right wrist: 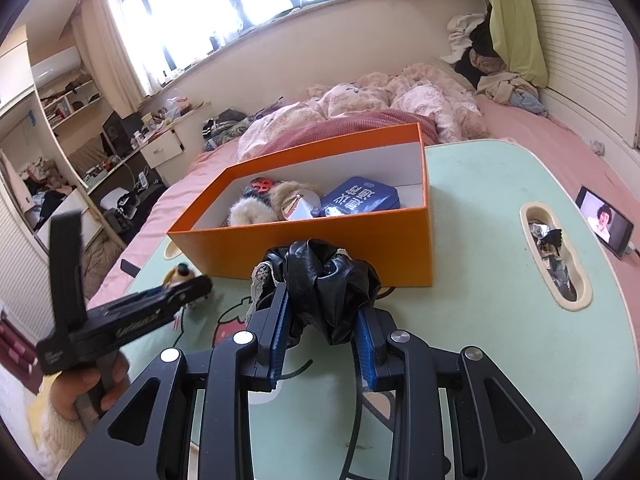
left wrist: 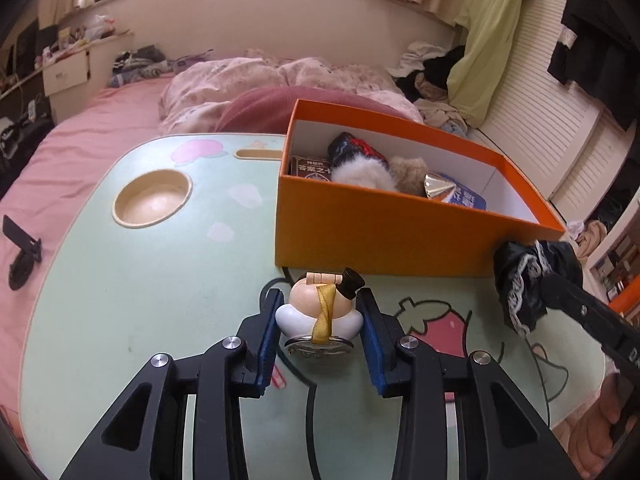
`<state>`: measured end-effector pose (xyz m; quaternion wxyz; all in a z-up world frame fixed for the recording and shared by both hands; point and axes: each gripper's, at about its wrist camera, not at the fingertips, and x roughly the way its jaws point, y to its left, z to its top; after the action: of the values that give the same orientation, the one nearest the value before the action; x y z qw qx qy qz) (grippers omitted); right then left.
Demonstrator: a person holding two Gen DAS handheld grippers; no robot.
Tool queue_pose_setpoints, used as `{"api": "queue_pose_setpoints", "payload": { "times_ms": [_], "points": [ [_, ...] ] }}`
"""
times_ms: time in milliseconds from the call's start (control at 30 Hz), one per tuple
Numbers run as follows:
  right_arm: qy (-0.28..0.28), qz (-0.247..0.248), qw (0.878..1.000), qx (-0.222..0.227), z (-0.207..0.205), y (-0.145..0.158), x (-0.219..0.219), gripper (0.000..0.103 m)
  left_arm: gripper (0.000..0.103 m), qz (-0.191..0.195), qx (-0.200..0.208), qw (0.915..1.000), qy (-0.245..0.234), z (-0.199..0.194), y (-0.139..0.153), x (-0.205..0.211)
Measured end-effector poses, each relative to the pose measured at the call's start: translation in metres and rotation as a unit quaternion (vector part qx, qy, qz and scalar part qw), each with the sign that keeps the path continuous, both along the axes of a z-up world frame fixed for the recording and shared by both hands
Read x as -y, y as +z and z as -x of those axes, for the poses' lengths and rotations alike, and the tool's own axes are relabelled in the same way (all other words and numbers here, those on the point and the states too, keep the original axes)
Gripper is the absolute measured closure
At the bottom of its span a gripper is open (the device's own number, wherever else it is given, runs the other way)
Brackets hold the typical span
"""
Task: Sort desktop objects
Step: 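Grasp the cartoon keychain with the left gripper while the right gripper grasps the black cloth, drop both in box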
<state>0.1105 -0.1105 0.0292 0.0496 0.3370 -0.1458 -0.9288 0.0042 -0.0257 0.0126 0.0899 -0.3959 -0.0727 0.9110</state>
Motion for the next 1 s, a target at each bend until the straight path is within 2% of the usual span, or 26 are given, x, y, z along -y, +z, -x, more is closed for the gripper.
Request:
{"api": "queue_pose_setpoints", "payload": {
  "times_ms": [167, 333, 433, 533, 633, 667, 700, 733, 767, 833, 867, 933, 1000],
  "points": [
    [0.001, -0.004, 1.0, 0.001, 0.0, 0.0, 0.001, 0.072, 0.067, -0.02, -0.019, 0.9996, -0.01, -0.034, 0.015, 0.007],
    [0.011, -0.011, 1.0, -0.01, 0.004, 0.016, 0.009, 0.072, 0.067, -0.017, -0.059, 0.9976, -0.034, -0.036, 0.051, -0.007],
    [0.017, -0.013, 0.999, -0.034, 0.017, 0.043, 0.01, 0.072, 0.067, -0.018, -0.08, 0.9954, -0.049, -0.018, 0.079, -0.018],
    [-0.004, -0.042, 0.997, -0.06, 0.04, 0.071, 0.008, 0.072, 0.067, -0.013, -0.103, 0.9935, -0.046, 0.013, 0.106, -0.027],
    [-0.008, -0.058, 0.997, -0.055, 0.071, 0.081, 0.004, 0.072, 0.067, -0.017, -0.114, 0.9926, -0.038, 0.046, 0.121, -0.031],
    [-0.009, -0.065, 0.997, -0.044, 0.082, 0.077, 0.003, 0.069, 0.065, -0.018, -0.112, 0.9928, -0.037, 0.059, 0.12, -0.033],
    [-0.012, -0.072, 0.997, -0.027, 0.093, 0.069, 0.002, 0.065, 0.042, -0.013, -0.106, 0.9937, -0.036, 0.069, 0.114, -0.034],
    [-0.014, -0.075, 0.997, -0.005, 0.102, 0.059, -0.001, 0.055, 0.028, 0.001, -0.088, 0.9958, -0.026, 0.08, 0.102, -0.036],
    [-0.017, -0.072, 0.997, 0.021, 0.11, 0.045, -0.004, 0.049, 0.02, 0.011, -0.077, 0.9968, -0.018, 0.085, 0.093, -0.037],
    [-0.013, -0.063, 0.995, 0.072, 0.119, 0.017, -0.011, 0.049, 0.02, 0.008, -0.047, 0.9986, -0.022, 0.087, 0.07, -0.038],
    [-0.014, -0.102, 0.994, 0.041, 0.112, 0.016, -0.005, 0.045, 0.02, -0.001, -0.037, 0.999, -0.026, 0.086, 0.061, -0.038],
    [0.0, -0.135, 0.99, 0.036, 0.104, 0.01, 0.004, 0.045, 0.02, -0.014, -0.019, 0.9993, -0.029, 0.083, 0.044, -0.038],
    [0.001, -0.154, 0.987, 0.042, 0.101, 0.005, 0.009, 0.045, 0.02, -0.001, -0.042, 0.9987, -0.03, 0.076, 0.041, -0.039]
  ]
}}
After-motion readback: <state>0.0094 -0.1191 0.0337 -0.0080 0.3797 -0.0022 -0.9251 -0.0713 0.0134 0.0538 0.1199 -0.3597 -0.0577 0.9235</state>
